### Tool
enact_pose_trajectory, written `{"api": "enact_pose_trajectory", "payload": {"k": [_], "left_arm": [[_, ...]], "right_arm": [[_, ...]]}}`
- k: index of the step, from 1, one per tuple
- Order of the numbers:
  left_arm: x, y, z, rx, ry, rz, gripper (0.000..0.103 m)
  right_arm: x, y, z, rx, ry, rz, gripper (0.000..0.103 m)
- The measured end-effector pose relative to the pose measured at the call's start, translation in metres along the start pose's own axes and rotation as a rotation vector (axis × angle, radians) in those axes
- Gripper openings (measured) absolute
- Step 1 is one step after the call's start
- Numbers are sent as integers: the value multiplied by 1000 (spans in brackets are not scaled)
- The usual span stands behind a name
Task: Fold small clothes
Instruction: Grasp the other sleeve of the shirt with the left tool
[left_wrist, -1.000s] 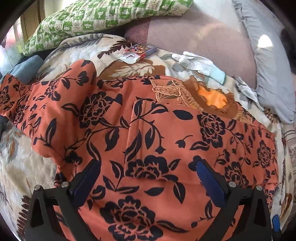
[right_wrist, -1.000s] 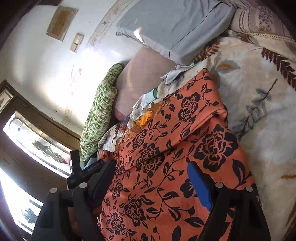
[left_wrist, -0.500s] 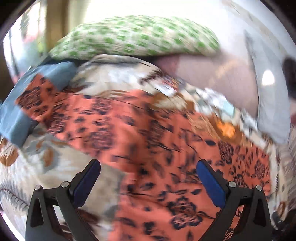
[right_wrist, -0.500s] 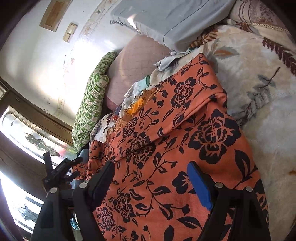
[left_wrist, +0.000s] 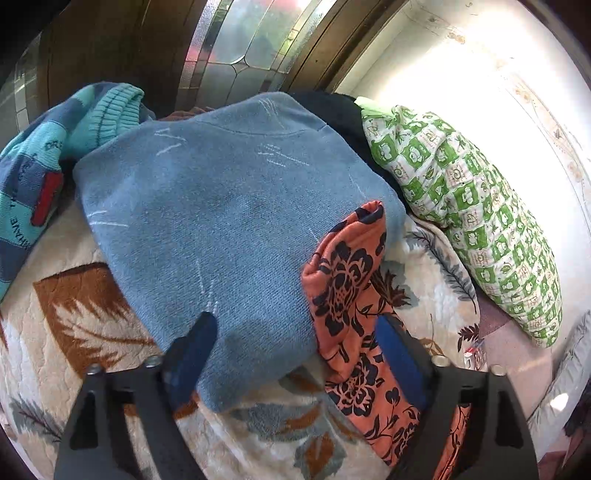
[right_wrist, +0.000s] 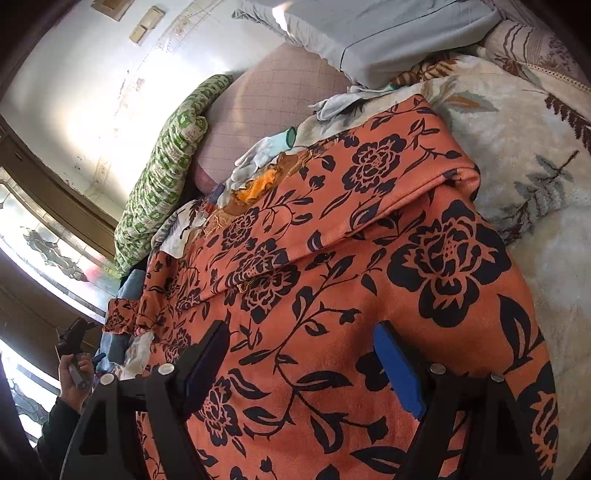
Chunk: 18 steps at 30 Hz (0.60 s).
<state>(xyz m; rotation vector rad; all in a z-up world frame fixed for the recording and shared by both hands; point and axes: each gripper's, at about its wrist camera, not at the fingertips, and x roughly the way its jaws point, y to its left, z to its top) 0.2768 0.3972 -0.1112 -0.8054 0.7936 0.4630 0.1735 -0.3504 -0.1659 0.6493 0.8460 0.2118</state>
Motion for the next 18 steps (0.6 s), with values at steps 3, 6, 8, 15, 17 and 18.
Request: {"api": "enact_pose_trajectory", "payload": {"k": [3, 6, 8, 15, 17, 18], "left_arm": [[21, -2, 6, -5, 29, 22, 54], [26, -6, 9, 12, 11, 50, 54], [23, -7, 11, -4, 4, 35, 54], [21, -21, 14, 35, -9, 53, 6], [21, -23, 14, 33, -8, 67, 6], [18, -27, 13, 48, -15, 78, 6]], "right_arm": [[0, -2, 1, 10, 1, 10, 83], [-3, -3, 3, 15, -6, 23, 83], [-3, -3, 3, 23, 0, 36, 83], [-1, -2, 2, 18, 5, 37, 83], [-1, -2, 2, 18, 4, 33, 83], [-1, -2, 2, 16, 1, 29, 83]]}}
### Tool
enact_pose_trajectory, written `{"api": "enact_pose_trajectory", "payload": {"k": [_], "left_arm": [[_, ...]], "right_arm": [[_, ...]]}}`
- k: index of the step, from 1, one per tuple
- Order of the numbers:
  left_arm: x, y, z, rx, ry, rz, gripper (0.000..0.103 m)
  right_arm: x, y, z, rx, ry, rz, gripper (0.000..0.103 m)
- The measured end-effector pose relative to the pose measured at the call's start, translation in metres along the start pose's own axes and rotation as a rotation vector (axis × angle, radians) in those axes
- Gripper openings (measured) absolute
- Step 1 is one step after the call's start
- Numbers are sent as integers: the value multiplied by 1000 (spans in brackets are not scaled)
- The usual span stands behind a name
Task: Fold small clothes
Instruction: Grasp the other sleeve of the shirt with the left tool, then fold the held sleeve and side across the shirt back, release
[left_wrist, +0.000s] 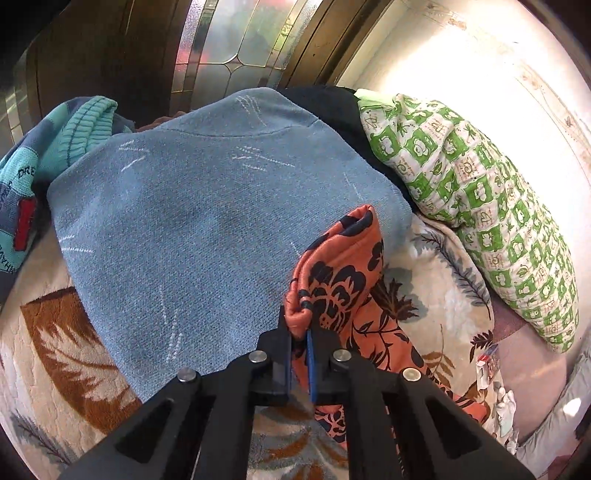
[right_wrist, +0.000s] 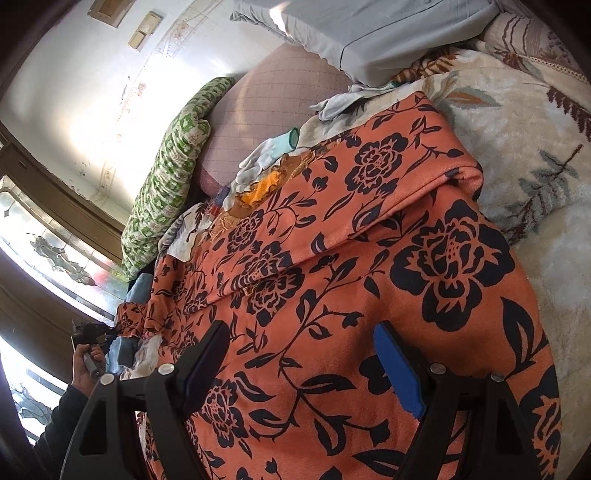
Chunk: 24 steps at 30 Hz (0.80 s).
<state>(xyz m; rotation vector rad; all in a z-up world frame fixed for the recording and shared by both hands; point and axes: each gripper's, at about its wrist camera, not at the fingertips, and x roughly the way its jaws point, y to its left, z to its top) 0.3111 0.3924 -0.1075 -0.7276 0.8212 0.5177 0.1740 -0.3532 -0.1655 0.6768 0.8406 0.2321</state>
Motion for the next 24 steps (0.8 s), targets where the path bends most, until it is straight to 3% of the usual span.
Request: {"api": "enact_pose_trajectory", "payload": {"k": [5, 11, 18, 24], "left_arm": [[-39, -43, -13, 134, -65, -19, 5], [-131, -152, -59, 333, -167, -200, 5], [-223, -284, -175, 554, -195, -450, 5], [-242, -367, -302, 729, -129, -572, 6]], "right_arm": [[-3, 3, 1, -11, -11, 3, 83], [-17, 0, 4, 11, -45, 39, 83], [-43, -9, 11, 72, -103, 112, 83], [-68, -31, 16, 184, -171, 169, 83]]}}
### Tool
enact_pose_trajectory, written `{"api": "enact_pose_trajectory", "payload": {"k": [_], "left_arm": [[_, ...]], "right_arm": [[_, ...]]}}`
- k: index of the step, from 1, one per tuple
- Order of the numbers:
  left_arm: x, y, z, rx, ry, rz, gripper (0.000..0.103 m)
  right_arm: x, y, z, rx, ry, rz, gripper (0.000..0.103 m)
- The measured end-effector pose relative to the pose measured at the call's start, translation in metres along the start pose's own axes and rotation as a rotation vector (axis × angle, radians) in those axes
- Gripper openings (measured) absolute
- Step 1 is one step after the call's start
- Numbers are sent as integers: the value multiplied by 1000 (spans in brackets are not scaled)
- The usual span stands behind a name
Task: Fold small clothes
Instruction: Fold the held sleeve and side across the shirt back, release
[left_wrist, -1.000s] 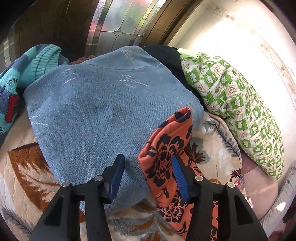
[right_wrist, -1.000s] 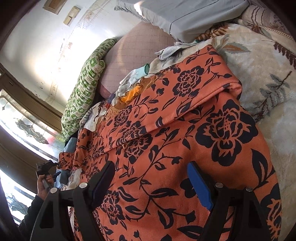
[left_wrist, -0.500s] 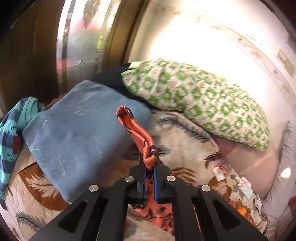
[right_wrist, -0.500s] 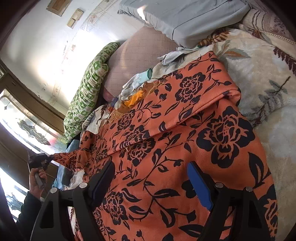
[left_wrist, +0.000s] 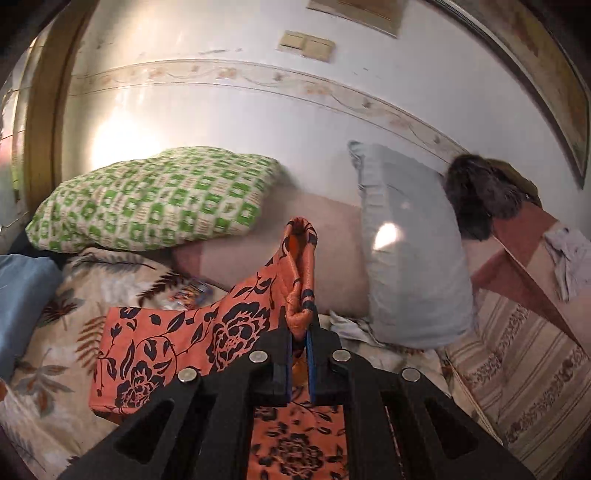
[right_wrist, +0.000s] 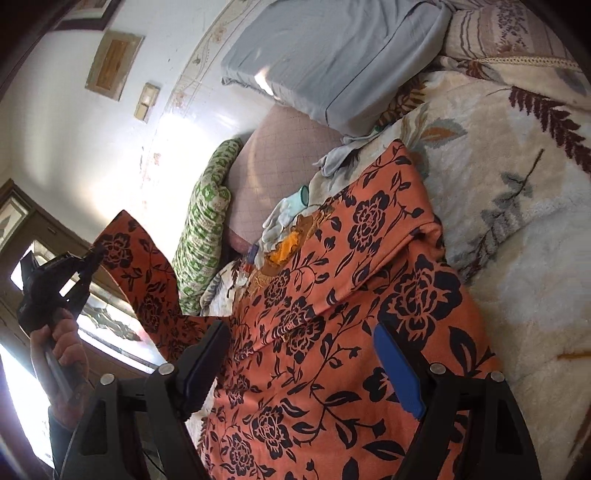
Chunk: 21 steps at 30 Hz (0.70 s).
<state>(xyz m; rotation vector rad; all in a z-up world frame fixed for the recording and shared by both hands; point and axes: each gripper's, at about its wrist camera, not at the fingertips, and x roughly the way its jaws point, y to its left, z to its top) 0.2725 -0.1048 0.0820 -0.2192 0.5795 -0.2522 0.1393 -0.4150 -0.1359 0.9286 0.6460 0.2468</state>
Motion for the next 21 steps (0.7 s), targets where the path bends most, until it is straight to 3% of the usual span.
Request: {"api": "enact_pose_trajectory", "payload": {"k": [3, 6, 11, 13, 15, 16, 17, 21], "left_arm": [[35, -50, -29, 21, 59, -45, 6], [76, -84, -65, 41, 137, -26, 6], [153, -106, -139, 112, 368, 3, 8], [175, -104, -159, 127, 499, -9, 20], [179, -96, -166, 125, 564, -13, 45], [174, -91, -165, 121, 570, -16, 60], [165, -84, -160, 112, 554, -19, 67], [117, -44, -127, 110, 462, -65, 76]], "right_arm": [[-11, -9, 6, 55, -38, 5, 83], [-19, -19, 12, 98, -62, 11, 83], [-35, -37, 21, 179, -124, 7, 83], [-36, -42, 23, 201, -132, -2, 83], [-34, -45, 23, 216, -128, -6, 83], [-33, -45, 23, 215, -124, -9, 83], [-32, -44, 23, 208, -121, -13, 83], [-25, -38, 20, 166, -107, -41, 83]]}}
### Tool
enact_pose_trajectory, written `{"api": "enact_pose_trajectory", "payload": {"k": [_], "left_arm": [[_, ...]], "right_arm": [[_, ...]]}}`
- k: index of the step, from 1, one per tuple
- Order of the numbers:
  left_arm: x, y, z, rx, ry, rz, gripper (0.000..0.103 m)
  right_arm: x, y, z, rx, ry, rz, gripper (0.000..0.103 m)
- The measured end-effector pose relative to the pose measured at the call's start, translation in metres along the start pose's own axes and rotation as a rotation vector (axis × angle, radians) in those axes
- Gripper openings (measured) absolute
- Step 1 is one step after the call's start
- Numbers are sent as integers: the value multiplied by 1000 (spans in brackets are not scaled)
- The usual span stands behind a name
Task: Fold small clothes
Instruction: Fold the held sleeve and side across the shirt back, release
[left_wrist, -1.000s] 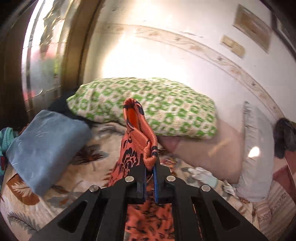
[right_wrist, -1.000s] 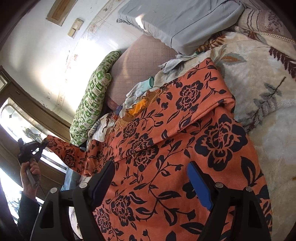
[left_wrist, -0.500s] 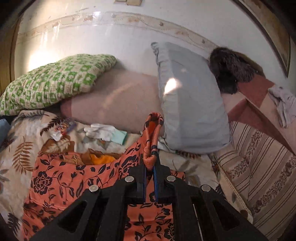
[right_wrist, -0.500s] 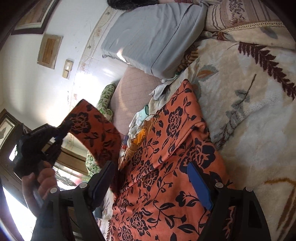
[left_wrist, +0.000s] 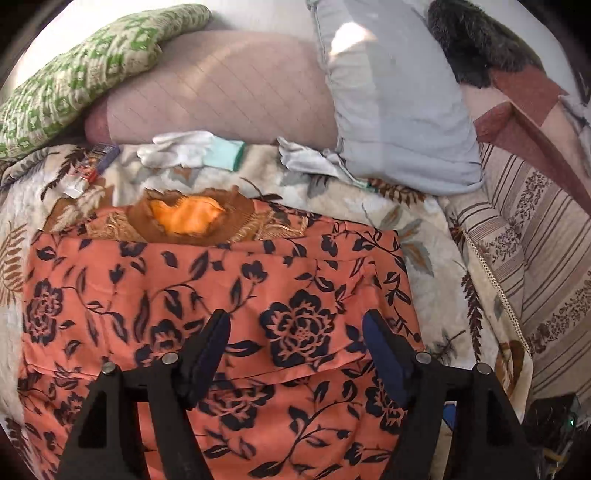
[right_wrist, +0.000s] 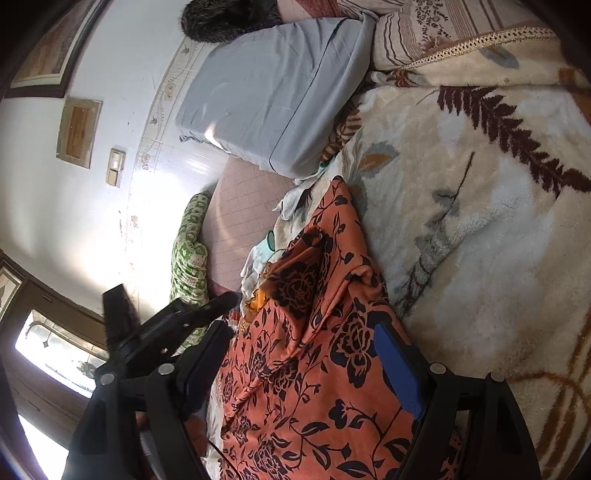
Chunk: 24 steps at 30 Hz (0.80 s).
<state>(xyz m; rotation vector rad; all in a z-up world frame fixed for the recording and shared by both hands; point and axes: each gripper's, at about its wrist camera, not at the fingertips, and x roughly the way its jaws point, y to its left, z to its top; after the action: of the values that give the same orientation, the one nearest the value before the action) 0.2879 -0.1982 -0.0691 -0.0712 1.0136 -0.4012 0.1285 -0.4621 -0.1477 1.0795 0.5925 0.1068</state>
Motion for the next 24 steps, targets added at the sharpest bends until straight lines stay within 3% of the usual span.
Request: {"api": "enact_pose_trajectory", "payload": {"k": [2, 5, 7, 9, 14, 19, 20, 22, 23, 24], "left_arm": [[-32, 29, -5, 20, -59, 40, 82], [-54, 96, -17, -31, -108, 191, 85], [-50, 148, -27, -122, -70, 273, 85], [-42, 190, -40, -190, -33, 307, 85], [-11, 246, -64, -262, 38, 327, 85], [-4, 260, -76, -299, -5, 287, 85], [-4, 259, -76, -291, -9, 290, 85], [-5, 258, -76, -273, -20, 283, 85], [-5, 259, -76, -271, -21, 279, 85], [-6, 260, -76, -274, -25, 272, 85]], "right_arm": [[3, 1, -2, -13, 2, -20, 83], [7, 4, -6, -50, 15, -46, 83], [16, 9, -10, -79, 59, -67, 83], [25, 17, -12, -93, 99, -78, 83], [72, 73, 18, -319, 162, -206, 83], [157, 76, 53, -457, 314, -487, 82], [170, 71, 54, -465, 349, -527, 77], [186, 64, 49, -485, 405, -603, 52], [191, 63, 44, -504, 431, -626, 27], [195, 65, 41, -534, 440, -651, 20]]}}
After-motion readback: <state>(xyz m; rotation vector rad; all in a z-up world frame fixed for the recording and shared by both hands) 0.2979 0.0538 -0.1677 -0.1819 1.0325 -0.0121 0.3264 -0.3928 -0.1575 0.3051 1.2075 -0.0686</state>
